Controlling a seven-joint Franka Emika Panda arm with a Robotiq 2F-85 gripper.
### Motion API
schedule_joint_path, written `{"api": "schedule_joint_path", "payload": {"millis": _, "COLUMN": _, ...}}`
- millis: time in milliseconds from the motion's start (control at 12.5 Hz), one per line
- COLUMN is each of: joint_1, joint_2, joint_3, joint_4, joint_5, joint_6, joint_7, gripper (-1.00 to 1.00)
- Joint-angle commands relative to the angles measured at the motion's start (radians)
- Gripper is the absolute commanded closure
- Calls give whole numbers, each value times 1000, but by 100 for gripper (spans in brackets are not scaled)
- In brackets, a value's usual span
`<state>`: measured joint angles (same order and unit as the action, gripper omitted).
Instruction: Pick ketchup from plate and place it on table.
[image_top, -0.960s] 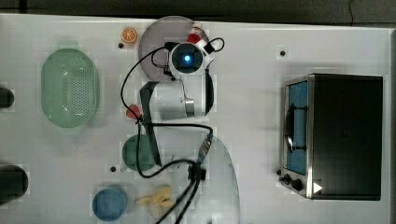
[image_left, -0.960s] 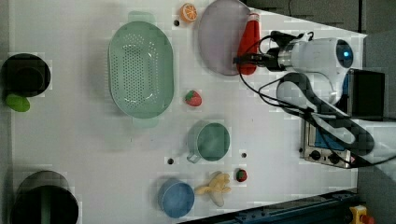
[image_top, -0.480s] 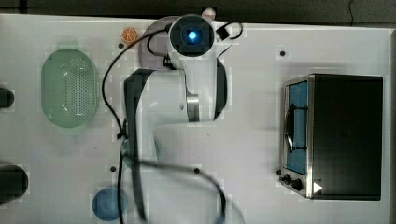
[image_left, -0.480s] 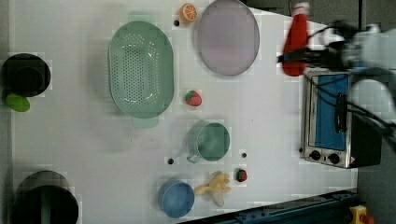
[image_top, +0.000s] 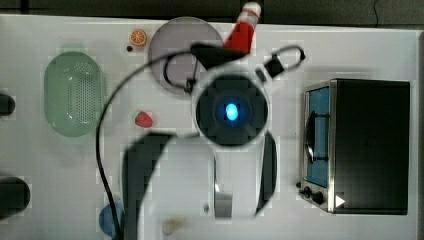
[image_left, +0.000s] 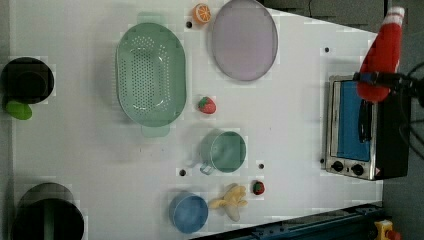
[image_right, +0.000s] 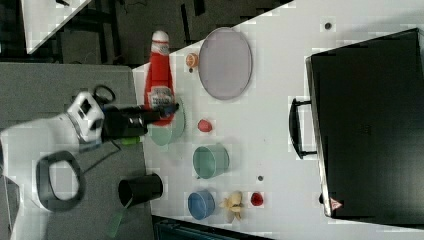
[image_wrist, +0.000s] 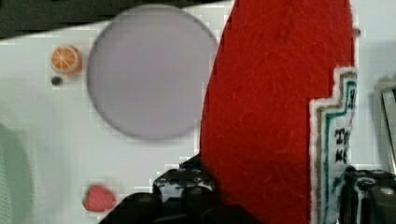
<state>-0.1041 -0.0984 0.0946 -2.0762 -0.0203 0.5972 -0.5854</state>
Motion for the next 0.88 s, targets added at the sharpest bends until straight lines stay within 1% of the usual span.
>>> {"api": "schedule_joint_path", "payload": {"millis": 80, "joint_1": -15, "joint_2": 22, "joint_3": -37, "joint_4": -202, "joint_5": 21, "joint_6": 8, "joint_7": 95, "gripper": -30}}
{"api": "schedule_joint_path", "payload": {"millis": 240, "joint_1": -14, "joint_2": 26, "joint_3": -37, "joint_4": -283, "joint_5": 21, "joint_6": 71, "joint_7": 136, "gripper": -30}}
{"api": "schedule_joint_path", "payload": {"millis": 400, "joint_1": -13, "joint_2": 72, "joint_3": -36, "joint_4": -339, "joint_5": 21, "joint_6": 187, "joint_7": 165, "gripper": -30}}
{"api": "schedule_joint_path", "payload": {"millis": 560, "joint_1": -13, "joint_2": 149, "joint_3": -35, "joint_4": -356, "joint_5": 21, "joint_6": 275, "joint_7": 166, "gripper": -30}}
{"api": "schedule_joint_path", "payload": {"millis": 880, "joint_1": -12, "joint_2": 286, "joint_3": -35, "joint_4": -354, "joint_5": 21, "joint_6": 426, "joint_7": 166, "gripper": -30}}
